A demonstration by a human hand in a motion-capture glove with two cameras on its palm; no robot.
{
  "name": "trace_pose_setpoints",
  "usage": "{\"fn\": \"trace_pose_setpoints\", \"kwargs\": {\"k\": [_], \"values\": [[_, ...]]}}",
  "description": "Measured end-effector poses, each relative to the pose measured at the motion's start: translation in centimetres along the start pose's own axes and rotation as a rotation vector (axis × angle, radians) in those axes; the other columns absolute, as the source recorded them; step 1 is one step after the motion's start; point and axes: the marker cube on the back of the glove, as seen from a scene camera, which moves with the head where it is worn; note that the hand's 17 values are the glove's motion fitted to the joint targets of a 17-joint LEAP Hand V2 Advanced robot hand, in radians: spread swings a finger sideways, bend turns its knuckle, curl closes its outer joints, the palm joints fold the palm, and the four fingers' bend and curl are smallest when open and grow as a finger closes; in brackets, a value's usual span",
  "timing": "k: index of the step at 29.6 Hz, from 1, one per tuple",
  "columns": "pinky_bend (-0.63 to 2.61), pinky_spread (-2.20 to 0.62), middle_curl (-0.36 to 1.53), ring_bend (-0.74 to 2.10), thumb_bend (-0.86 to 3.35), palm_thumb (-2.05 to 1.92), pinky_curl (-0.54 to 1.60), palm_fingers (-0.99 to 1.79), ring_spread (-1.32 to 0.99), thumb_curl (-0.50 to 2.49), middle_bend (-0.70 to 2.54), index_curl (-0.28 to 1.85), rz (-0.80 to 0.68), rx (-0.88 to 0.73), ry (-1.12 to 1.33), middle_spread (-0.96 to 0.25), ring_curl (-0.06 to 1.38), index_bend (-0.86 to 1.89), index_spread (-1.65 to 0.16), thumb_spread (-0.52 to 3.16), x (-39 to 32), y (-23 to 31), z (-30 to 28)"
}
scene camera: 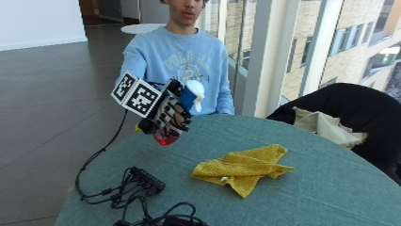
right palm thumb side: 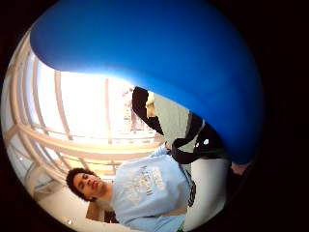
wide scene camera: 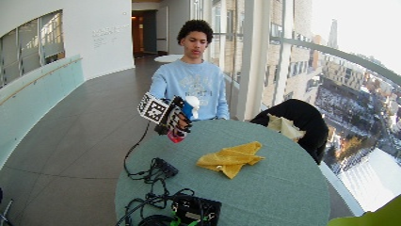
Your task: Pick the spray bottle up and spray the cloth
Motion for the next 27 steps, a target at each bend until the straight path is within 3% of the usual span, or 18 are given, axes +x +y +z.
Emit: {"fn": "trace_pose_setpoints", "kwargs": {"k": [9,27], "values": [[0.29,0.1,0.48,0.61,-0.02,0.94,0.36,1.1,-0.09,0.53,0.4,0.22,0.031,-0.153,0.059,-0.13,0.4,0.09,-0.22,0.9,-0.9,-1.0,3.1],[0.29,0.1,0.5,0.63,-0.02,0.93,0.36,1.09,-0.08,0.57,0.41,0.21,0.089,-0.262,0.13,-0.12,0.4,0.09,-0.21,0.9,-1.6,-1.7,4.7]]}}
